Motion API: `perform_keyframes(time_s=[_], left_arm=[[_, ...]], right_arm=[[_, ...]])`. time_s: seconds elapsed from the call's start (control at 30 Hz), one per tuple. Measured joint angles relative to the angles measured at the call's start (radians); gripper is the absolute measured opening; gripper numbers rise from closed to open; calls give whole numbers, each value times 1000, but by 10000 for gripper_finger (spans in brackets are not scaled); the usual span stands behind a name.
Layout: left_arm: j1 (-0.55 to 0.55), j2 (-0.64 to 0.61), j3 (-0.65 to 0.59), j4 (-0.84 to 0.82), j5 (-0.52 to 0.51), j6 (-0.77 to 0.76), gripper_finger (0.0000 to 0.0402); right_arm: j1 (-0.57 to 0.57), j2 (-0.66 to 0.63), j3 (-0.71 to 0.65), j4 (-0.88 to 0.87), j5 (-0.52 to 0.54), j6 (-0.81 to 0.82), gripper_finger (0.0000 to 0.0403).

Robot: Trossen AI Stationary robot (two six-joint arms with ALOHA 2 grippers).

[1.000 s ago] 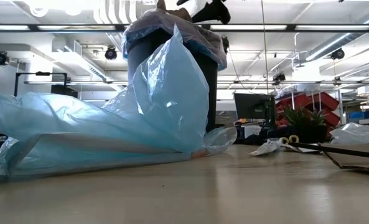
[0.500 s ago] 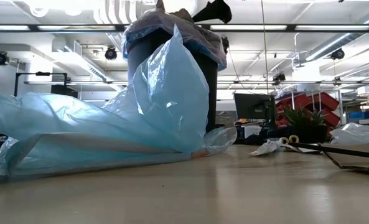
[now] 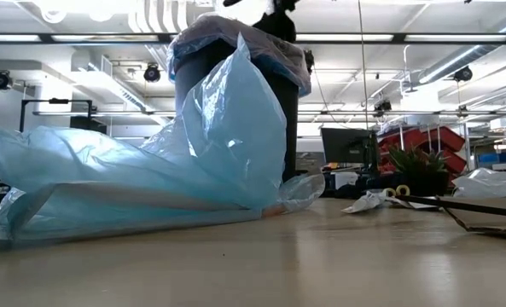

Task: Place trash/remove bag and relplace
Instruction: Put the brown cardboard into the trash bin

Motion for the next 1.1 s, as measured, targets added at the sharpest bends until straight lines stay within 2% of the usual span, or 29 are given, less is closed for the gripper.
perform_keyframes(time_s=[0.3,0.47,0.6,0.7,0.83,1.1], left_arm=[[-2,37,-1,-99,40,-84,211],[-4,44,-2,-239,81,-174,212],[-3,51,-18,-322,68,-205,207],[12,60,-52,-306,9,-222,202],[75,61,-90,-297,-57,-237,195],[321,62,-167,-182,-61,-193,181]], right_arm=[[36,-99,11,-44,-39,-69,341],[38,-203,11,-190,86,-179,341],[41,-273,9,-322,85,-199,341],[42,-301,-6,-430,88,-173,341],[50,-336,-48,-493,93,-145,341],[53,-359,-108,-448,96,-129,341]])
